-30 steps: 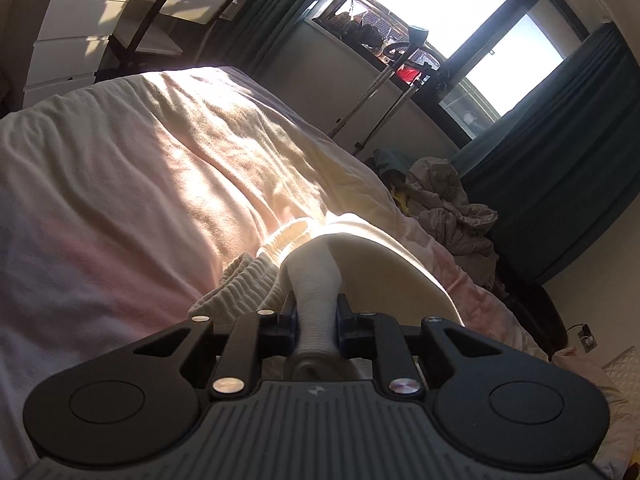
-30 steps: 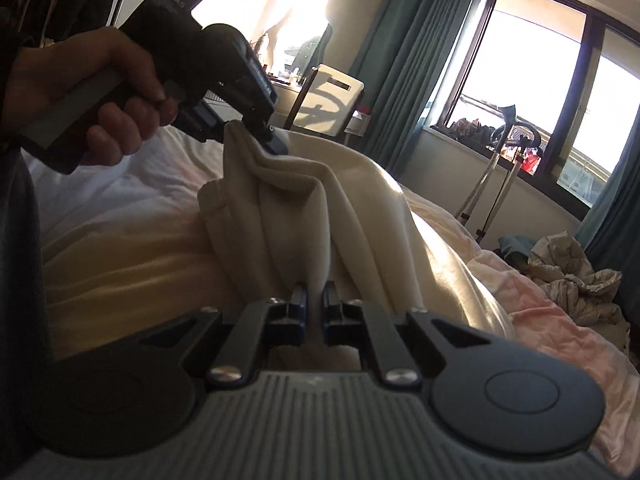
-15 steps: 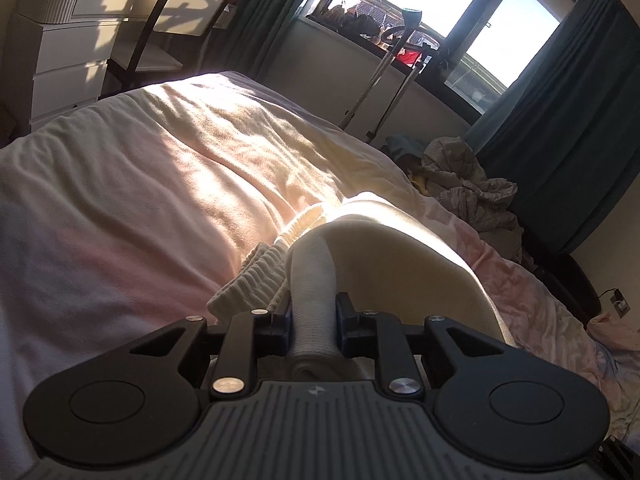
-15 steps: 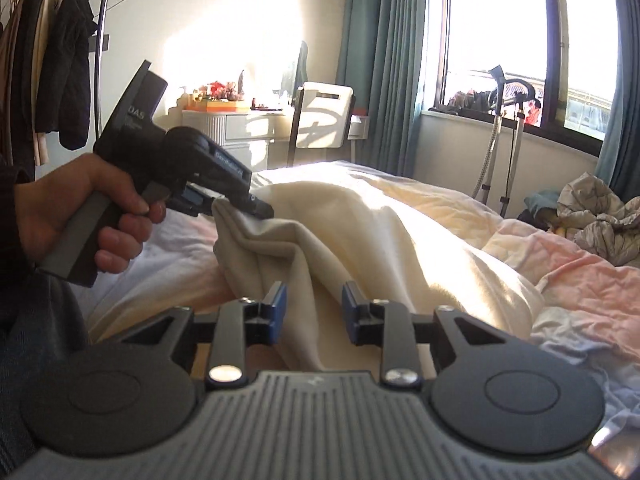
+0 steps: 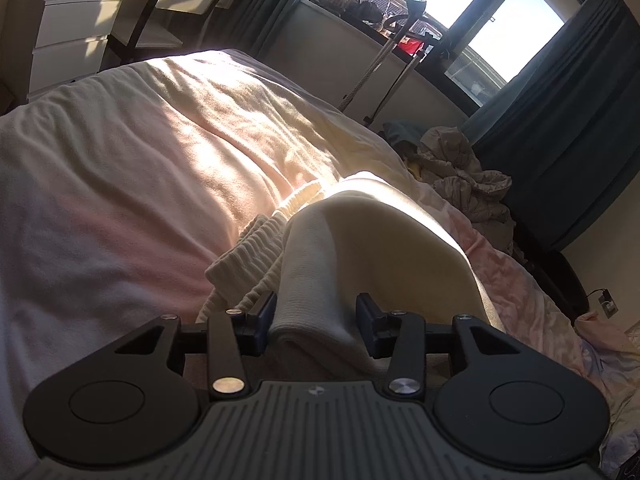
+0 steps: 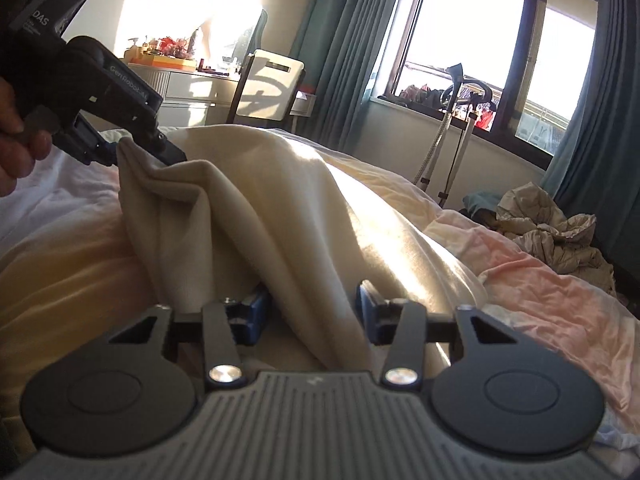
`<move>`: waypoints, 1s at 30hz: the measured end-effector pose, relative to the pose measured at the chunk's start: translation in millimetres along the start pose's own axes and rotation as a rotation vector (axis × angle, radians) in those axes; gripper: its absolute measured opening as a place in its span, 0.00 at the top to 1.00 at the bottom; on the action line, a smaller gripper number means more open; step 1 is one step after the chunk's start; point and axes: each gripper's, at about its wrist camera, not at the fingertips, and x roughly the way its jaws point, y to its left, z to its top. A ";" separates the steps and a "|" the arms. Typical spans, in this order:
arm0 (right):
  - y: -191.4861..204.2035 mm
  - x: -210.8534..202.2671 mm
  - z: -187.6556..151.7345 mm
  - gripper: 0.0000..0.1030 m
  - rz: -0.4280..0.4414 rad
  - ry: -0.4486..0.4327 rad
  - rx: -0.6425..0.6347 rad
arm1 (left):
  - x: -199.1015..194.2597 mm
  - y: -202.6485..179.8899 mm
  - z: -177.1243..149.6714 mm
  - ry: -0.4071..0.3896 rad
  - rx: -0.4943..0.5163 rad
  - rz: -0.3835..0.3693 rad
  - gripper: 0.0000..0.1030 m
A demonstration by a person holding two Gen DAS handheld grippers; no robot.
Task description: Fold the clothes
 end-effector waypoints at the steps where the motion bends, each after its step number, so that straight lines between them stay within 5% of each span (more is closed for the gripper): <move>1: -2.2 0.1 0.1 0.80 0.010 0.003 0.023 | 1.0 2.0 0.4 -0.001 -0.015 -0.006 0.55; 5: -9.6 -11.6 11.4 0.93 0.023 -0.015 0.085 | -2.0 6.0 1.9 -0.044 -0.052 -0.017 0.74; 15: 7.4 -1.2 -2.4 0.92 0.071 0.095 0.040 | 0.4 13.4 4.2 -0.027 -0.107 -0.028 0.76; 19: -16.3 -16.7 3.8 0.84 0.103 0.056 0.223 | -12.9 24.5 0.8 0.005 -0.250 -0.073 0.64; 22: -37.1 -27.7 5.7 0.81 0.136 0.027 0.387 | -25.4 26.2 -8.5 0.004 -0.323 -0.085 0.45; 30: -89.6 -40.7 -5.7 0.71 0.220 -0.057 0.835 | -12.2 31.7 -43.2 0.061 -0.489 -0.013 0.39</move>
